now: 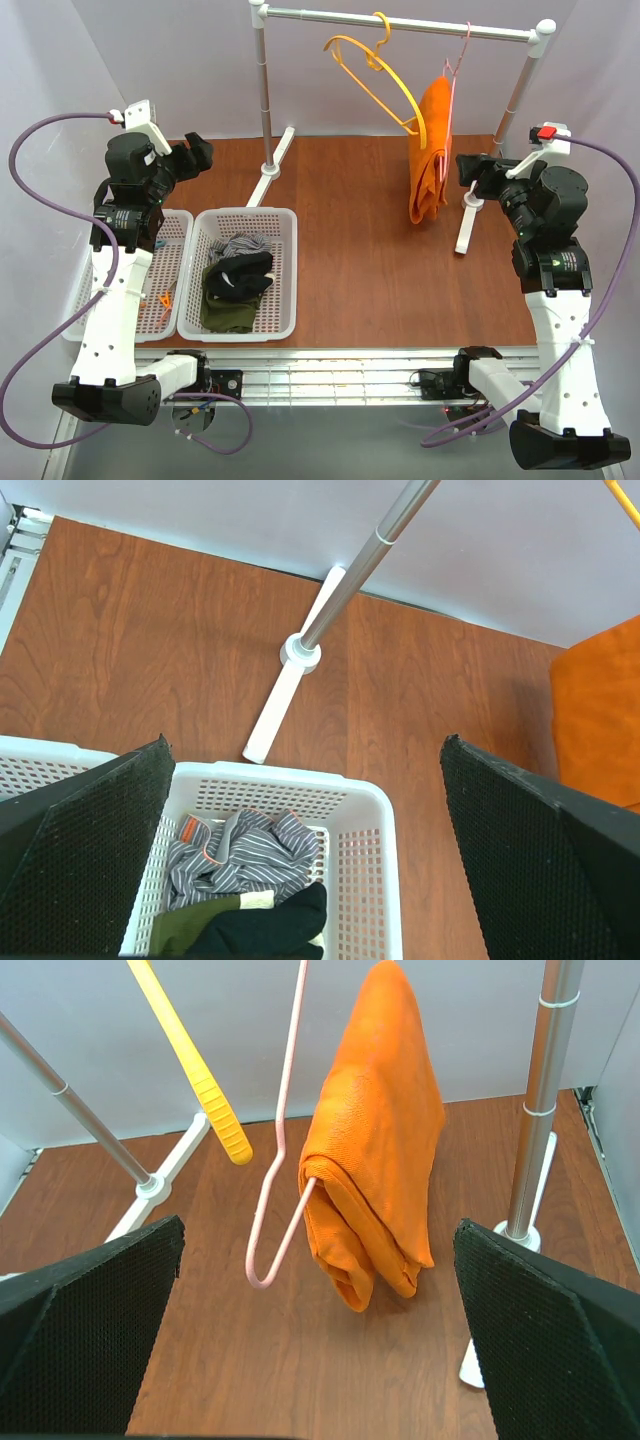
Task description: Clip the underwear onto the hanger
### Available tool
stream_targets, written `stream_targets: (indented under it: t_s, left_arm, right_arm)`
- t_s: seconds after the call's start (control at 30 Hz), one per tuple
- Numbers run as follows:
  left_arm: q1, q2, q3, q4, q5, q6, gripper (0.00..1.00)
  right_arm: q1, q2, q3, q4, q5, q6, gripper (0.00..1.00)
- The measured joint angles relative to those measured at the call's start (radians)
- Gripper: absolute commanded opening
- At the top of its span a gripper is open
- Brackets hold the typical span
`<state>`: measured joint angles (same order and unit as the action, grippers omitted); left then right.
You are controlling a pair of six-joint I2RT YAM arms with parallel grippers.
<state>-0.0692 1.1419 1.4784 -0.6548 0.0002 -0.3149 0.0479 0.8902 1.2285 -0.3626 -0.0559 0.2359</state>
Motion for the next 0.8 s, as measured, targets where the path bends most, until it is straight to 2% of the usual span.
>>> stream_targets:
  t_s: [0.33, 0.53, 0.6, 0.77, 0.8]
  left_arm:
    - [0.0, 0.0, -0.041, 0.012, -0.024, 0.021, 0.98]
    - [0.0, 0.002, -0.156, 0.018, -0.038, 0.044, 0.95]
    - [0.0, 0.013, -0.206, 0.006, -0.06, 0.04, 0.89]
    - [0.0, 0.053, -0.334, -0.013, -0.085, 0.04, 0.83]
    - [0.0, 0.055, -0.36, -0.017, -0.086, 0.043, 0.77]
  right_arm:
    - [0.0, 0.023, 0.0, 0.023, 0.0, 0.0, 0.99]
    - [0.0, 0.031, -0.005, 0.03, -0.001, 0.004, 0.99]
    - [0.0, 0.028, -0.017, 0.039, -0.004, 0.008, 0.99]
    - [0.0, 0.029, -0.054, 0.045, -0.019, 0.019, 0.99]
    - [0.0, 0.029, -0.059, 0.045, -0.023, 0.019, 0.99]
